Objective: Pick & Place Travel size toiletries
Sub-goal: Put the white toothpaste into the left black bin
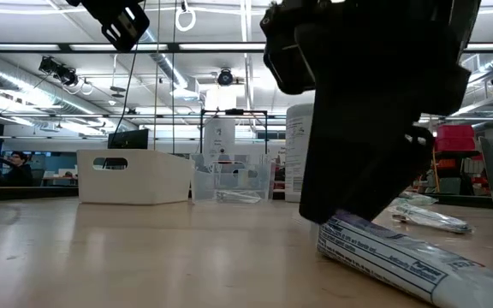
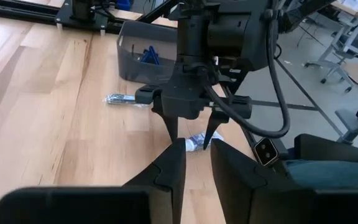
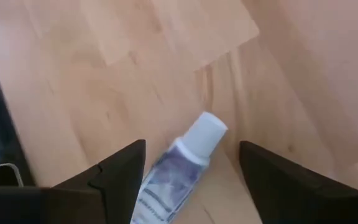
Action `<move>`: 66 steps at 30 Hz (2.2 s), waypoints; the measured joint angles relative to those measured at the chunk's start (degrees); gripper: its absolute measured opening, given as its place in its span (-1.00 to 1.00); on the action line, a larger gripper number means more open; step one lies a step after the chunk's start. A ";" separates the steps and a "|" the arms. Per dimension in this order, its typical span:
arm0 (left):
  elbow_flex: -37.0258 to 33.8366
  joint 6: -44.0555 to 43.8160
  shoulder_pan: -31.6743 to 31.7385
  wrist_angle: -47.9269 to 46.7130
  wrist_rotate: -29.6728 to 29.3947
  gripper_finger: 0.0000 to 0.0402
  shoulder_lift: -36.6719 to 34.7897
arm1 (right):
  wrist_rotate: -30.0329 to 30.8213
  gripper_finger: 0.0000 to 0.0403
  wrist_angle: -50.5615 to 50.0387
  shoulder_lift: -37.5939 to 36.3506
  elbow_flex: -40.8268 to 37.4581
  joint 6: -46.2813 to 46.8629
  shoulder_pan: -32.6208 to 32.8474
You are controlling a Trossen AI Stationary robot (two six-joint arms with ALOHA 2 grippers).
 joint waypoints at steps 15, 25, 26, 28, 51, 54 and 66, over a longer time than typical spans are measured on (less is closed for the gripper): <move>0.00 3.25 0.02 -1.31 0.00 -0.60 0.00 | 2.38 -0.42 0.19 1.23 0.08 -10.99 -0.58; 0.00 4.70 0.02 -1.63 -4.42 -0.60 0.12 | 3.60 -0.56 1.06 -3.73 -0.11 -21.94 -5.28; 0.01 4.62 0.02 -1.21 -4.45 -0.60 0.56 | 4.10 -0.56 1.03 -4.44 -0.11 -22.97 -5.77; 0.01 4.57 0.02 -1.80 -4.96 -0.59 1.11 | 5.86 -0.56 0.96 -5.99 -0.11 -25.51 -6.59; 2.19 -17.27 6.09 7.24 -3.63 -0.24 19.58 | 22.74 -0.53 7.72 -7.05 -0.07 -56.33 -7.17; 2.19 -19.44 7.53 7.12 -1.70 -0.24 19.61 | 23.88 -0.53 8.53 -7.05 -0.07 -56.48 -7.38; 2.19 -18.75 9.89 7.08 -0.19 -0.33 19.61 | 25.08 -0.52 10.28 -7.07 -0.04 -59.26 -9.08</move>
